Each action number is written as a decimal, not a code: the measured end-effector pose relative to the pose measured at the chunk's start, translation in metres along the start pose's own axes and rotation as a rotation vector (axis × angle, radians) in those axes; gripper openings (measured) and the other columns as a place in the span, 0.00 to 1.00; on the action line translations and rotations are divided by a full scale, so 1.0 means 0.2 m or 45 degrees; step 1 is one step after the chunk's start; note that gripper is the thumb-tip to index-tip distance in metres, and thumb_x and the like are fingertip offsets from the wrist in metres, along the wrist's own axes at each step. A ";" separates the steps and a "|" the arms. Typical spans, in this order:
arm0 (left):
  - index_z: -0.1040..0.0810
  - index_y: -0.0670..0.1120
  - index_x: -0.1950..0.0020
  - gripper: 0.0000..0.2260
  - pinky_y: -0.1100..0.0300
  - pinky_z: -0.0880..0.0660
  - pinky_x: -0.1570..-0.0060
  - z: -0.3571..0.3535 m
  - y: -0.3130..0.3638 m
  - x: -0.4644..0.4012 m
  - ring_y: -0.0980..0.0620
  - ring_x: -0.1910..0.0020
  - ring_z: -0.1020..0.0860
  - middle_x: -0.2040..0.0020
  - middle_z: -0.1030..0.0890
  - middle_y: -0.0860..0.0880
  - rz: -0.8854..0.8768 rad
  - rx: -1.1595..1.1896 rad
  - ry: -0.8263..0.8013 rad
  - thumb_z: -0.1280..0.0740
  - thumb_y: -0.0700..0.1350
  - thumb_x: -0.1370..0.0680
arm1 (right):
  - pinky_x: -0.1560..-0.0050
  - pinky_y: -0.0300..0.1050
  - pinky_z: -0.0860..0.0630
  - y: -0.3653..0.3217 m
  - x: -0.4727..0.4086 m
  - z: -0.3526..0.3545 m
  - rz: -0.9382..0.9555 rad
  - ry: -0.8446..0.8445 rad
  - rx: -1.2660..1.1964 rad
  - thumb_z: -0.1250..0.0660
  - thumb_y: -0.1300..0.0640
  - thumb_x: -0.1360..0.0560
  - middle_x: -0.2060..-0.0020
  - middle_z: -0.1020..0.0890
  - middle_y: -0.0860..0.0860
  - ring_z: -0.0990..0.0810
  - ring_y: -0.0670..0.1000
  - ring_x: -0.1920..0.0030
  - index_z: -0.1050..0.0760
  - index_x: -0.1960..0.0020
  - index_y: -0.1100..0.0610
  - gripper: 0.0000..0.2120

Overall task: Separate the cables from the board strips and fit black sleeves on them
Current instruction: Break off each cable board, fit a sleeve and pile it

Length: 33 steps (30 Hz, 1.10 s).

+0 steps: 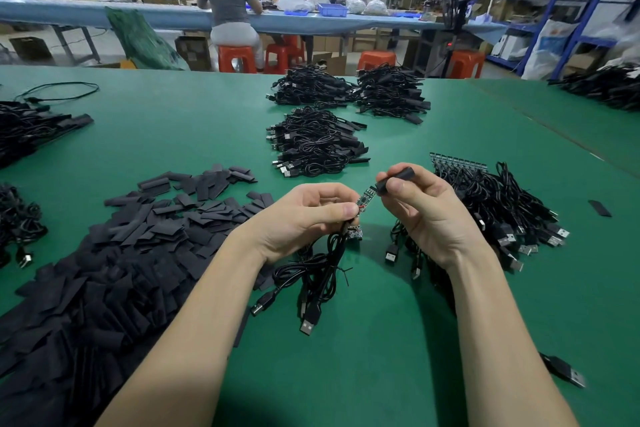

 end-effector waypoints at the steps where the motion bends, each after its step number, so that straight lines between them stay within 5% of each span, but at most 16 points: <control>1: 0.21 0.43 0.50 0.04 0.70 0.28 0.62 0.00 0.00 0.00 0.58 0.62 0.22 0.62 0.19 0.52 0.000 -0.014 -0.002 0.31 0.39 0.24 | 0.55 0.35 0.20 0.00 0.00 -0.01 -0.003 -0.010 0.005 0.25 0.62 0.37 0.58 0.13 0.51 0.14 0.45 0.57 0.14 0.62 0.51 0.07; 13: 0.18 0.51 0.53 0.04 0.69 0.30 0.60 0.03 0.01 0.00 0.59 0.60 0.24 0.55 0.18 0.50 0.047 -0.227 0.034 0.26 0.44 0.25 | 0.54 0.36 0.20 0.05 0.01 -0.03 -0.136 -0.165 0.124 0.22 0.62 0.35 0.57 0.13 0.53 0.14 0.47 0.56 0.14 0.58 0.52 0.08; 17: 0.26 0.46 0.50 0.08 0.66 0.24 0.53 0.05 0.03 -0.03 0.54 0.55 0.18 0.56 0.15 0.48 -0.067 -0.260 0.201 0.27 0.41 0.23 | 0.53 0.36 0.20 0.05 -0.01 0.00 -0.115 -0.027 0.099 0.22 0.59 0.36 0.57 0.13 0.53 0.14 0.48 0.56 0.13 0.58 0.53 0.07; 22: 0.18 0.47 0.52 0.06 0.65 0.23 0.50 0.07 0.03 -0.05 0.56 0.56 0.18 0.57 0.16 0.49 -0.154 -0.558 0.344 0.24 0.42 0.26 | 0.54 0.35 0.20 0.07 -0.03 0.06 -0.104 0.175 0.055 0.21 0.59 0.37 0.57 0.13 0.55 0.15 0.48 0.57 0.13 0.58 0.56 0.08; 33: 0.15 0.45 0.53 0.04 0.68 0.24 0.54 0.05 0.03 -0.06 0.57 0.58 0.17 0.59 0.14 0.50 -0.237 -0.591 0.449 0.23 0.39 0.27 | 0.52 0.35 0.20 0.09 -0.05 0.08 -0.117 0.208 0.072 0.20 0.55 0.38 0.55 0.13 0.55 0.15 0.48 0.54 0.12 0.57 0.56 0.11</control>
Point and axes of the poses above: each hand's wrist, its own x-axis away from the middle knuckle, its own z-axis out of the back of the hand, y = z × x, the point moved 5 cm from there along -x, towards the middle knuckle
